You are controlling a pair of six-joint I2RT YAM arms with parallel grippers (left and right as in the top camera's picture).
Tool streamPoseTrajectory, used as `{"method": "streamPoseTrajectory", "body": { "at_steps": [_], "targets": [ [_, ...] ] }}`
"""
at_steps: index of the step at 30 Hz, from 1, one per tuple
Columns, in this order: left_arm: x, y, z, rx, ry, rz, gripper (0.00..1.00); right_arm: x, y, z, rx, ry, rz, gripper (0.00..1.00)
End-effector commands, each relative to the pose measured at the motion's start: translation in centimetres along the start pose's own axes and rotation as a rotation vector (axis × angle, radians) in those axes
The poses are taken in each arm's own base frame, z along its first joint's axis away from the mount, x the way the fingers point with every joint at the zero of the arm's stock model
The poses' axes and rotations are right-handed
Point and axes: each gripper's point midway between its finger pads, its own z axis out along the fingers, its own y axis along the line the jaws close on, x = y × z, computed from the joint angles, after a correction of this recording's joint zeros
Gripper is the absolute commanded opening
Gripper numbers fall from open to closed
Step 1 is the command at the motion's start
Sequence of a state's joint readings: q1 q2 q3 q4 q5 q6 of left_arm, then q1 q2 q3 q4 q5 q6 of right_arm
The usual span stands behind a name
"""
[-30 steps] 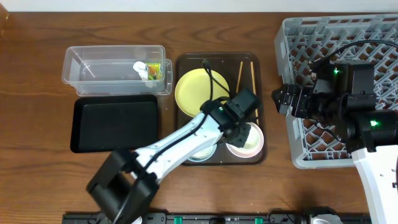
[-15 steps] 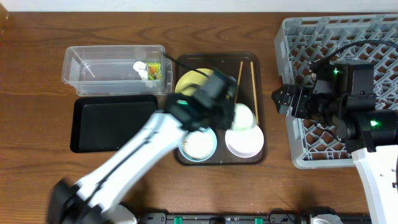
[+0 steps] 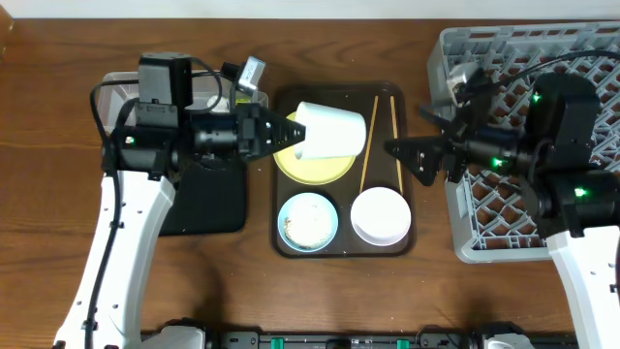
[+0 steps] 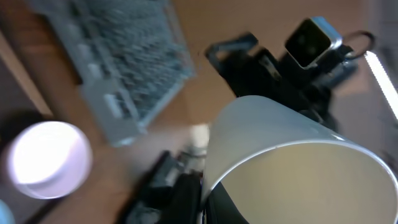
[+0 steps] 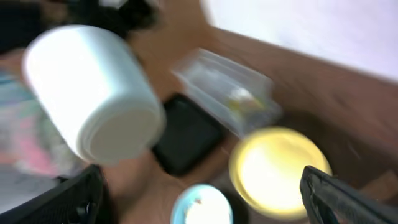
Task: Sort waste into correct bins and load items into the dishwasher rack
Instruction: 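Hand the white cup from the left gripper to the right gripper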
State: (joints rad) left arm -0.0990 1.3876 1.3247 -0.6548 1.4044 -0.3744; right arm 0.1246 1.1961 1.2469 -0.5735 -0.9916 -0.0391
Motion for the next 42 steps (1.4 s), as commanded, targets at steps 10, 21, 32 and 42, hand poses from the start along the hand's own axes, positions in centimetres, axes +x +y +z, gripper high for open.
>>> {"method": "streamPoseTrajectory", "body": {
  "at_steps": [10, 21, 32, 42],
  "targets": [
    [1.3, -2.9, -0.1, 0.154, 0.073, 0.036, 0.07, -1.3, 7.4, 3.6, -0.258, -0.017, -0.167, 0.94],
    [1.3, -2.9, -0.1, 0.154, 0.073, 0.035, 0.08, -1.1, 7.9, 6.1, -0.318, -0.004, -0.156, 0.66],
    [1.3, -2.9, -0.1, 0.154, 0.073, 0.035, 0.08, -1.6, 8.7, 5.6, -0.341, -0.024, -0.182, 0.83],
    [1.3, -2.8, -0.1, 0.154, 0.073, 0.035, 0.09, -1.9, 10.2, 5.0, -0.43, -0.04, -0.222, 0.94]
  ]
}}
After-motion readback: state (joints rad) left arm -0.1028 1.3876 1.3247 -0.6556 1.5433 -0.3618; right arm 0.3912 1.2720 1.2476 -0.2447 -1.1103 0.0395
